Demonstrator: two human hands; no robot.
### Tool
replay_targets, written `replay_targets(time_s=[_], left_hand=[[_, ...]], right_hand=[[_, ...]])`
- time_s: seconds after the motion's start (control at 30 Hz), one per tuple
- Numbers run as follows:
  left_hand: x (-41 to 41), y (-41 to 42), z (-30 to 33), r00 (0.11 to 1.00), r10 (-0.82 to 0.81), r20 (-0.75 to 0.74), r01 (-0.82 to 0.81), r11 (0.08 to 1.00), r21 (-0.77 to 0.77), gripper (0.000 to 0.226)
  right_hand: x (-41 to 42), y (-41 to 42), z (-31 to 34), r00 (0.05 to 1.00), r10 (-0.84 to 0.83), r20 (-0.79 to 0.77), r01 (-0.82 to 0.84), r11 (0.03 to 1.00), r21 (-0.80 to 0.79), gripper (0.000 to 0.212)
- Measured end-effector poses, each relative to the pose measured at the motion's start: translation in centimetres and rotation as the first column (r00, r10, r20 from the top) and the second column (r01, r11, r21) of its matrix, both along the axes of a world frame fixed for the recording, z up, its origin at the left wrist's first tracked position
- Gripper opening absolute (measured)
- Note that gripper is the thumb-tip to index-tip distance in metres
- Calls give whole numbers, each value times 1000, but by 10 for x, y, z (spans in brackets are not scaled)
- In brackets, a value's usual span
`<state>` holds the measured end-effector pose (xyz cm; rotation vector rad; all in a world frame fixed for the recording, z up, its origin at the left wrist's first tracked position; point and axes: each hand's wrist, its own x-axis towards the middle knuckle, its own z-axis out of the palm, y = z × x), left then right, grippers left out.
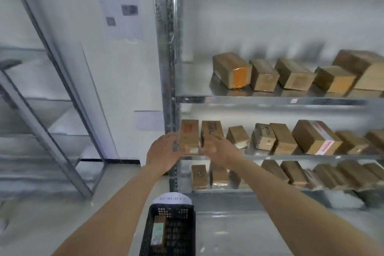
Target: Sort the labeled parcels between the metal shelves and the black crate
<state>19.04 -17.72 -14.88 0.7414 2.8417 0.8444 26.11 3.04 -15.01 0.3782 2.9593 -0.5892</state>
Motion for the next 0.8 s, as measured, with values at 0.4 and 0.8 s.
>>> replay_targets(time_s=[0.4, 0.8], left_hand=[[48, 83, 137, 991, -14, -136, 38, 984, 174, 64], [-26, 153, 174, 983, -54, -174, 94, 969, 227, 67]], right_hand=[[78, 106, 154, 952, -52, -301, 78, 994, 75, 60], [11, 170, 197, 943, -53, -329, 83, 993, 79, 59]])
